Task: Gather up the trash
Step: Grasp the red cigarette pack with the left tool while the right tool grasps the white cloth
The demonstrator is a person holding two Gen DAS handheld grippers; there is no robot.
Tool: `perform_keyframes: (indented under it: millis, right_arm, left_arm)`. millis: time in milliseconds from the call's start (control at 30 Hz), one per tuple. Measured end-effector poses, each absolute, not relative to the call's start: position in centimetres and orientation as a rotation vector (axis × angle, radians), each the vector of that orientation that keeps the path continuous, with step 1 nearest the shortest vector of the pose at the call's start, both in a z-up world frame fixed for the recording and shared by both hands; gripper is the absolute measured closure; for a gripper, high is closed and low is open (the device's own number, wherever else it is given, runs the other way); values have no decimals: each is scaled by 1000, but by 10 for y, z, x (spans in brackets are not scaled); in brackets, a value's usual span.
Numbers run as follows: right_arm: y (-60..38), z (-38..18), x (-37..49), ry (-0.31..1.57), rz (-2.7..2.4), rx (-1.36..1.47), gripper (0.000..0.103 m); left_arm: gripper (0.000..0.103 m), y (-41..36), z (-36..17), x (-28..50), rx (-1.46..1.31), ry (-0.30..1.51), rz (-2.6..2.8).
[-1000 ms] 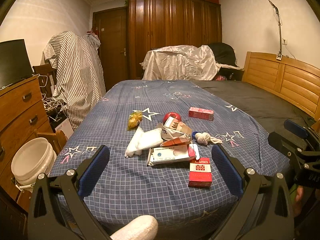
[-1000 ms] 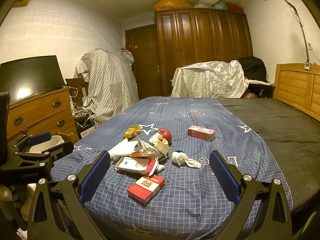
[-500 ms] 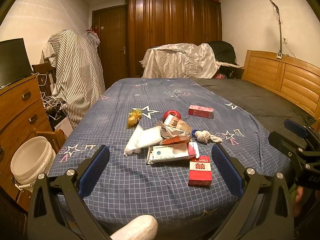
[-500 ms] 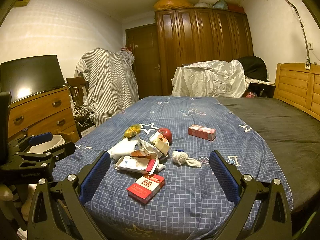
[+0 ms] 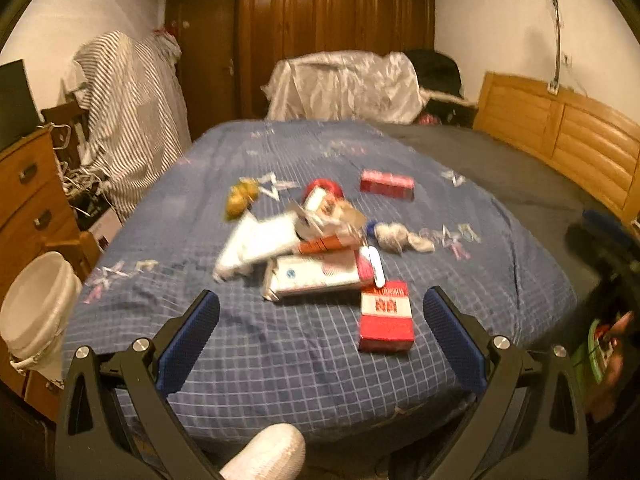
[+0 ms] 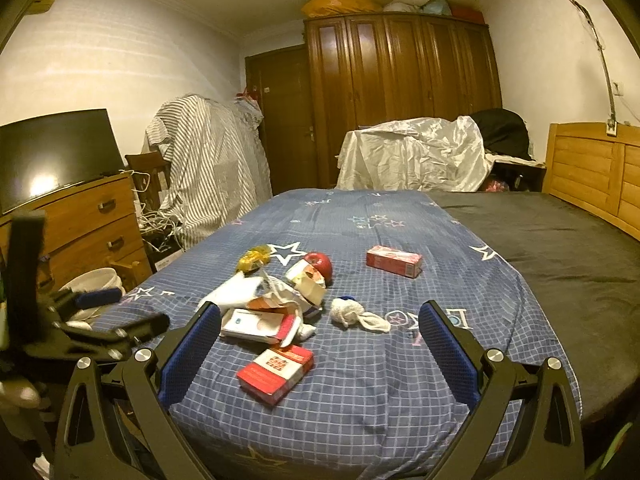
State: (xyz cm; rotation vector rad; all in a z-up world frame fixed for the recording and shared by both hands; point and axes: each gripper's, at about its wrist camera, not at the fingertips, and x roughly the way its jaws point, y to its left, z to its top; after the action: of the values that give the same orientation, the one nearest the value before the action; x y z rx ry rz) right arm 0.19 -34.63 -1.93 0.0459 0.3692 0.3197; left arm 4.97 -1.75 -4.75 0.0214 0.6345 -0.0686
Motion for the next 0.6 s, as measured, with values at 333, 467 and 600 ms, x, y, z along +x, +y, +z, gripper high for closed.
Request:
perform_keyframes:
  millis: [333,467,600]
  right_arm:
    - [-379,-43,28,437,279,70,4]
    - [-385,-52,44,468,279,64,4]
    - [-379,-63,65,507,310,24,4]
  left_arm:
    - [5,-55,-132,115,28,904,-209]
    - [14,-65,-154,139,32,951,-193]
    - [30,-63,-160,154,13,960,-170]
